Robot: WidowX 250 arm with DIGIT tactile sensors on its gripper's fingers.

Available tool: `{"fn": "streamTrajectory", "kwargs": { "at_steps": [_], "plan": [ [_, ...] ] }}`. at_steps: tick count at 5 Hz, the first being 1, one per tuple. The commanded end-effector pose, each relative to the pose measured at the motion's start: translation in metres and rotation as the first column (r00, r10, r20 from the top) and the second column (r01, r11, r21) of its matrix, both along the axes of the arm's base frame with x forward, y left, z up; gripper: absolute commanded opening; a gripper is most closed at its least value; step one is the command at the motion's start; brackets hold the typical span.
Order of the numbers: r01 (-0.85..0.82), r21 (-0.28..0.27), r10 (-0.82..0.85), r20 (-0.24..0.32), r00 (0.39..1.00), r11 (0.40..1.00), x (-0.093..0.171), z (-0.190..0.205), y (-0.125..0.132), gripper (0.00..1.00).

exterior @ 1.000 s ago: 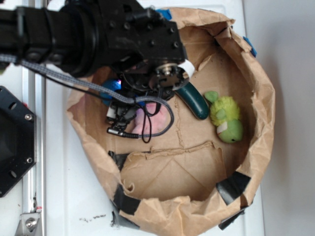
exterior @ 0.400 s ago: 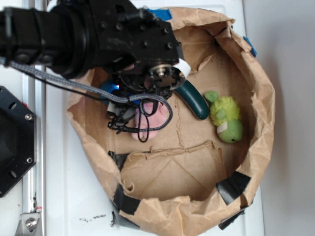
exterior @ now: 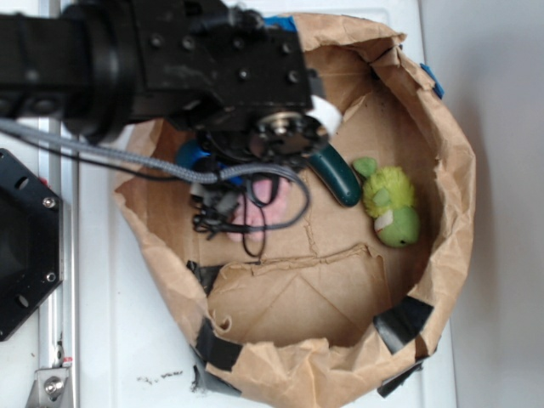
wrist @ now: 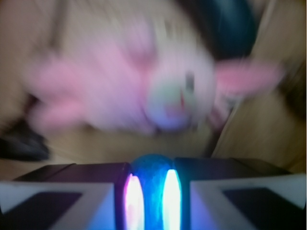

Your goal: Grab the blue ball.

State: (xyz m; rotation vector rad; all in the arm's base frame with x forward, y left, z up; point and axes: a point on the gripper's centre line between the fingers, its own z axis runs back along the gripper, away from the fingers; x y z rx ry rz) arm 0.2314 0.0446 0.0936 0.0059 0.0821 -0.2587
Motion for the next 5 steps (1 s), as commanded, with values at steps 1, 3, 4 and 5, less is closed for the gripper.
{"fn": "streamTrajectory", "kwargs": {
  "at_steps": [1, 3, 4, 5],
  "plan": [
    [-0.020, -0.011, 0.021, 0.204, 0.979, 1.000, 0.039, 0.074, -0.022, 0.00],
    [0.004, -0.003, -0.003, 0.270, 0.963, 1.000, 0.046, 0.097, -0.039, 0.00],
    [-0.024, -0.008, 0.025, 0.285, 0.958, 1.000, 0.043, 0.093, -0.039, 0.00],
    [-0.026, 0.022, 0.019, 0.275, 0.961, 0.999, 0.042, 0.091, -0.038, 0.00]
  ]
}}
